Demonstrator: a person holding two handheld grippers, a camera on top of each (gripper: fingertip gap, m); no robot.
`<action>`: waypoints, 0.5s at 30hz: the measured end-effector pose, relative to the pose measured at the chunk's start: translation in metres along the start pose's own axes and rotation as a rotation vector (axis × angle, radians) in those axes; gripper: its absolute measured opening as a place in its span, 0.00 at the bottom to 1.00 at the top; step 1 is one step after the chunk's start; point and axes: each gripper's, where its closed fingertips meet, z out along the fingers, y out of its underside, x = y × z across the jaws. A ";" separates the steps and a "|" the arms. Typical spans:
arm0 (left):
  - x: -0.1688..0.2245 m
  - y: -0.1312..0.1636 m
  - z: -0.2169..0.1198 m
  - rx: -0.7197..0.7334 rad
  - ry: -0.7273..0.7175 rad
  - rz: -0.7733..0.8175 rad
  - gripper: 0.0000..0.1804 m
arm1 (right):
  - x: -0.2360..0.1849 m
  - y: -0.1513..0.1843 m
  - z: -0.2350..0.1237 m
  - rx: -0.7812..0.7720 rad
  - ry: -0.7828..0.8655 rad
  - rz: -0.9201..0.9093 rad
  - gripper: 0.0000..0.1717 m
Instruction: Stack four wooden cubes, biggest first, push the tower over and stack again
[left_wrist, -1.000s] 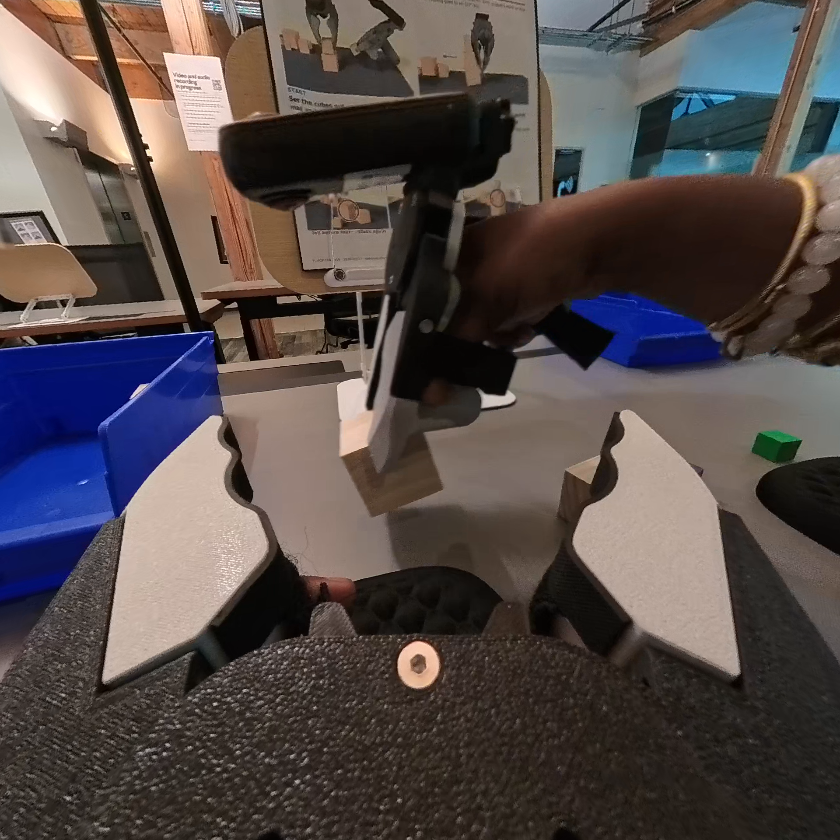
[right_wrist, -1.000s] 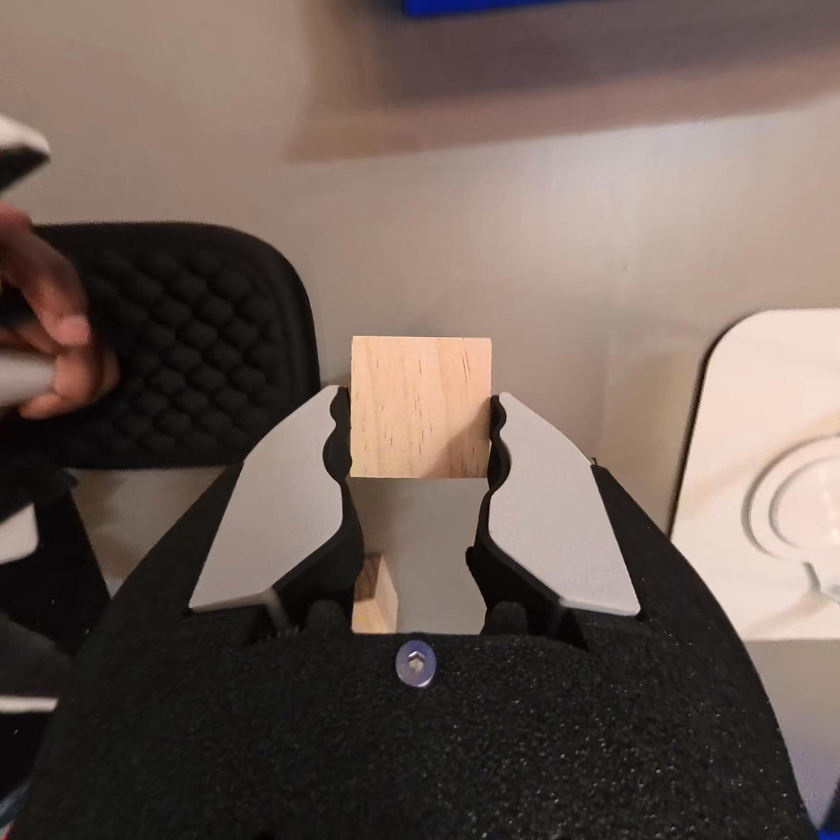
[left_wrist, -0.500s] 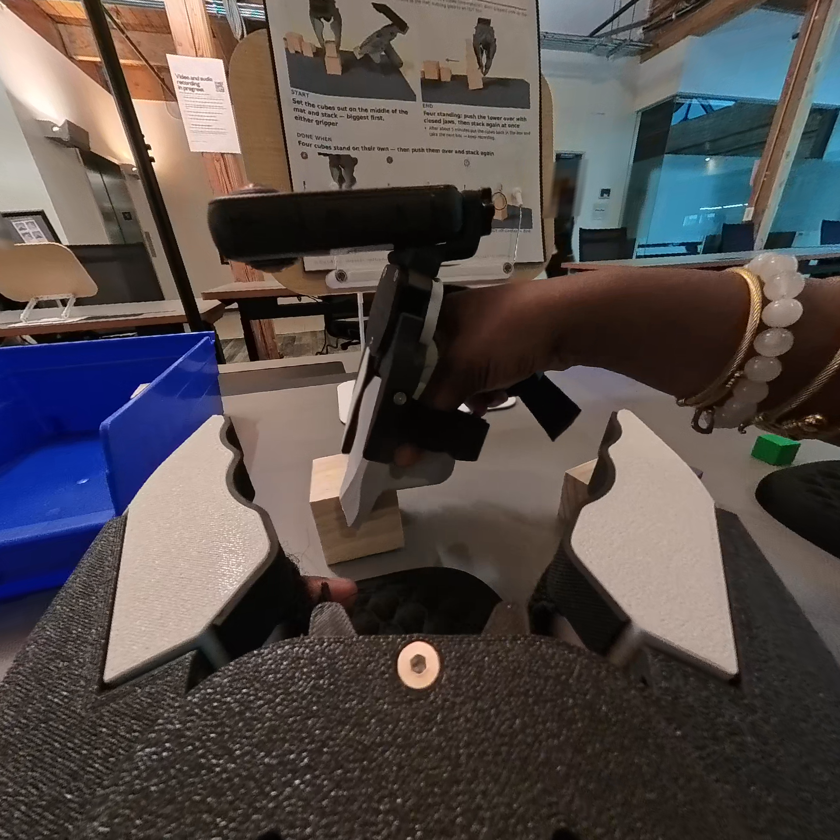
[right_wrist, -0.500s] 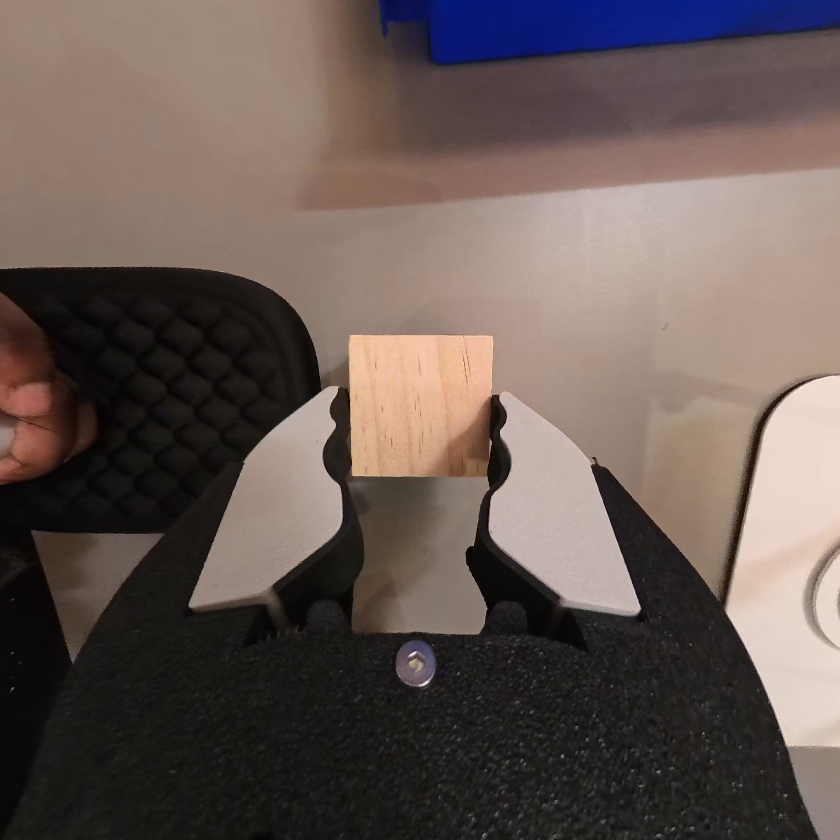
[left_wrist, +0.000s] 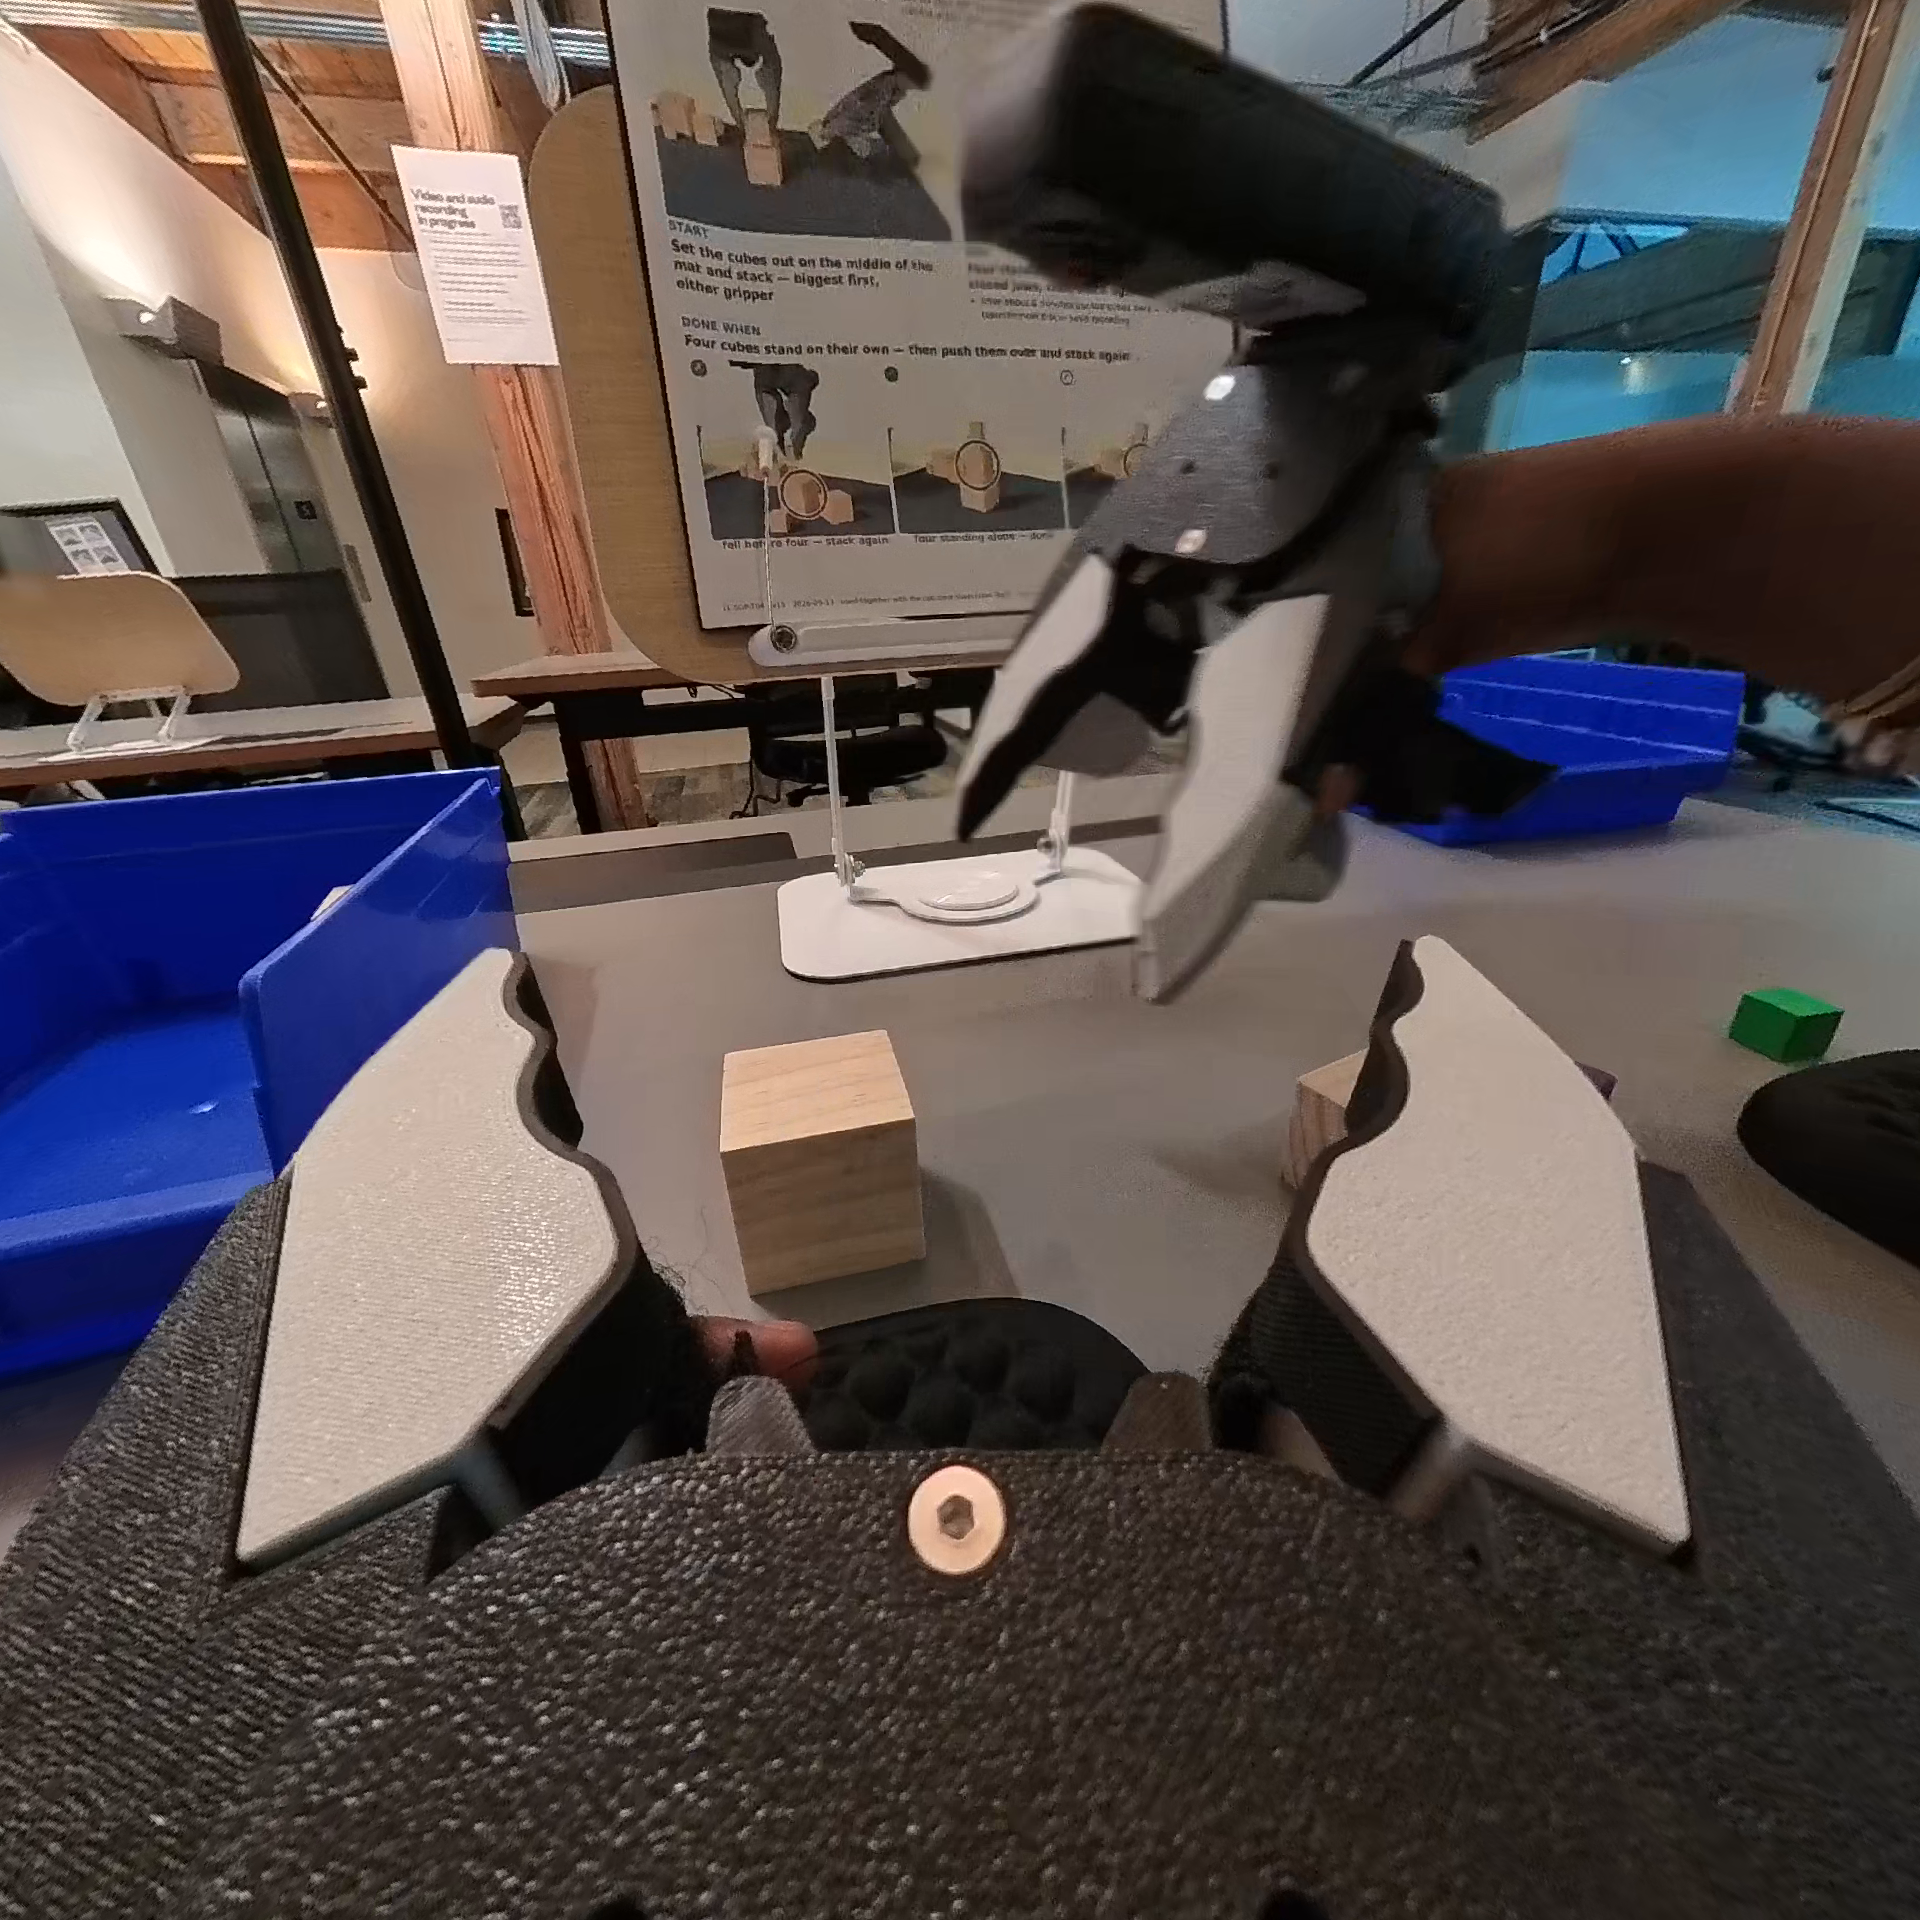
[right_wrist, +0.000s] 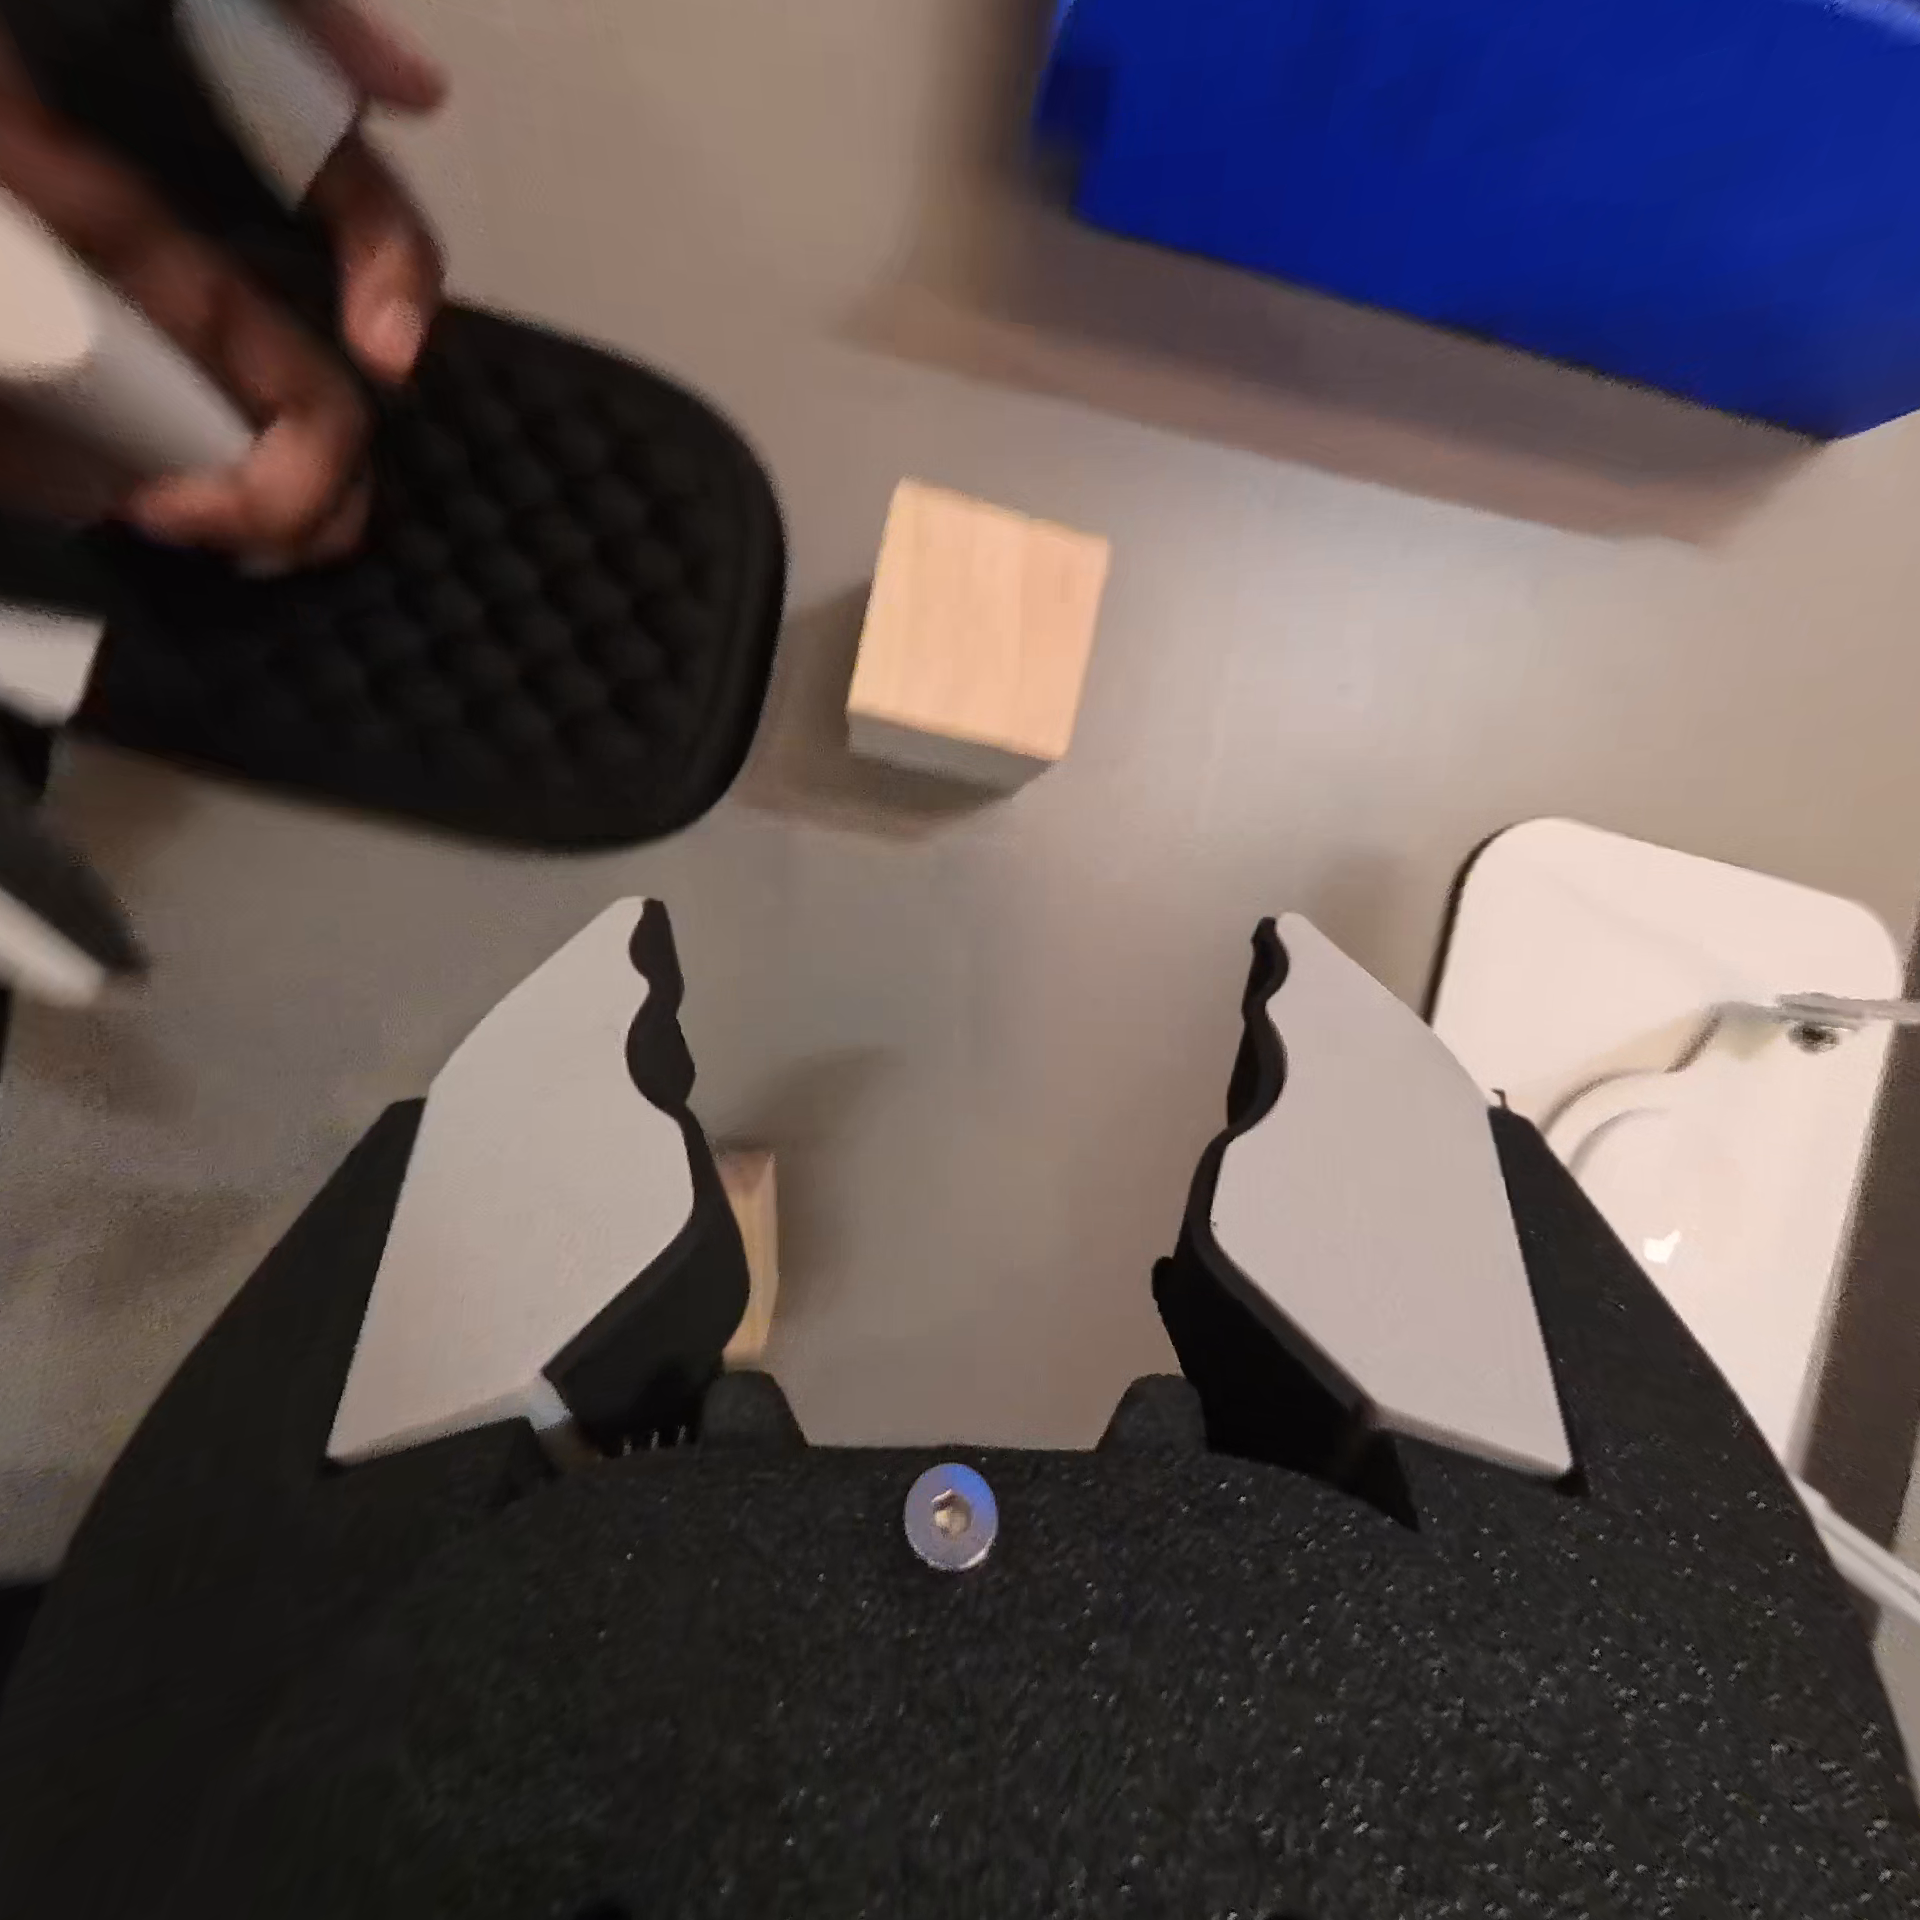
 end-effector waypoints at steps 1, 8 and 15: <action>0.000 0.000 0.000 -0.001 0.001 0.001 0.80 | -0.007 0.011 -0.005 -0.010 -0.030 -0.017 0.59; 0.000 0.000 0.000 0.001 0.000 0.004 0.79 | -0.060 0.070 -0.019 -0.165 -0.182 -0.097 0.51; 0.000 -0.001 0.000 0.005 0.001 0.003 0.79 | -0.072 0.101 0.005 -0.299 -0.186 -0.077 0.50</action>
